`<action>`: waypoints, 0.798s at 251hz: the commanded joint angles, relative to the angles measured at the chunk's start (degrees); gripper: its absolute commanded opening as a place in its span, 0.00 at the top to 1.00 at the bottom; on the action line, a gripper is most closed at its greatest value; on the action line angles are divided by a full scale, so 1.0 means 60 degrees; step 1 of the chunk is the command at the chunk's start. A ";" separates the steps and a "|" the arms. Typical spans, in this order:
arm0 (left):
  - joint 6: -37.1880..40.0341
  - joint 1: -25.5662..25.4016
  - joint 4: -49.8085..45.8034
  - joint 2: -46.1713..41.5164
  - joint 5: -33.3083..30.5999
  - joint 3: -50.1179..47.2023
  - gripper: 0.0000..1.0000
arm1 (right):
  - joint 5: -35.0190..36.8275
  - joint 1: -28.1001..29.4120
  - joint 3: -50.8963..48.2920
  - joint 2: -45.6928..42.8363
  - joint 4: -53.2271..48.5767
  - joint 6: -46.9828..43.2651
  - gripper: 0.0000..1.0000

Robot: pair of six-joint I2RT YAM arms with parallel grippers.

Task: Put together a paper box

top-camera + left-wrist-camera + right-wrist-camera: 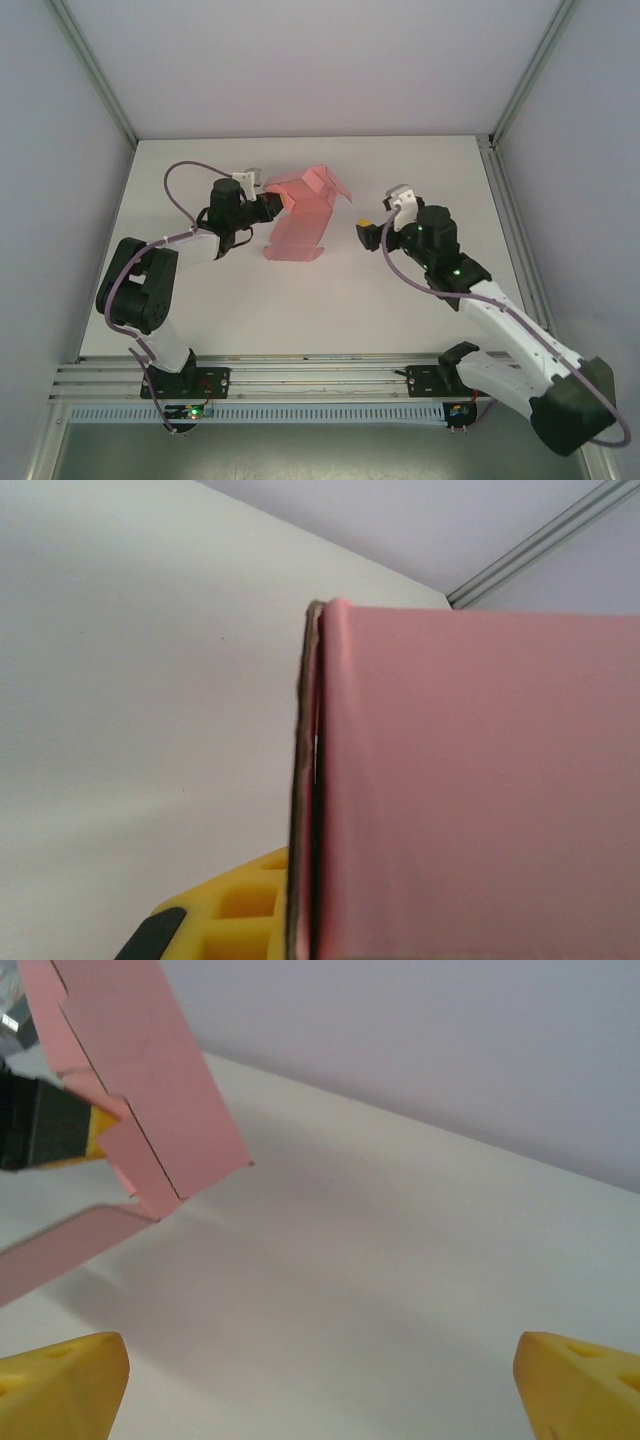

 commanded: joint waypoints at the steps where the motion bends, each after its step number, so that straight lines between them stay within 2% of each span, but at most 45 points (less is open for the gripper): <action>1: 0.0706 -0.0098 -0.0338 -0.0334 0.0112 0.0304 1.00 | -0.0109 -0.0656 0.0062 -0.0733 -0.0271 0.0433 0.04; 9: 0.0747 -0.0096 -0.0367 -0.0337 0.0141 0.0305 1.00 | -0.0393 -0.0891 0.0185 -0.0819 -0.0282 0.0411 0.06; 22: 0.0817 -0.0098 -0.0412 -0.0334 0.0202 0.0302 1.00 | -0.0822 -0.1188 0.0434 -0.0822 -0.0313 0.0407 0.16; 35: 0.0833 -0.0099 -0.0416 -0.0333 0.0262 0.0287 1.00 | -0.1366 -0.1376 0.0743 -0.0619 -0.0453 0.0290 0.22; 73: 0.0856 -0.0102 -0.0379 -0.0362 0.0445 0.0262 1.00 | -0.3051 -0.1423 0.1688 0.0805 -0.1006 0.0114 0.33; 105: 0.0834 -0.0106 -0.0467 -0.0444 0.0330 0.0258 1.00 | -0.4401 -0.1254 0.2341 0.2160 -0.1002 0.0061 0.37; 155: 0.0707 -0.0112 -0.0434 -0.0511 0.0251 0.0260 1.00 | -0.4757 -0.0446 0.3230 0.3610 -0.1233 -0.0523 0.36; 200: 0.0607 -0.0128 -0.0478 -0.0332 0.0298 0.0331 1.00 | -0.5138 0.0155 0.3802 0.4424 -0.0534 -0.0102 0.35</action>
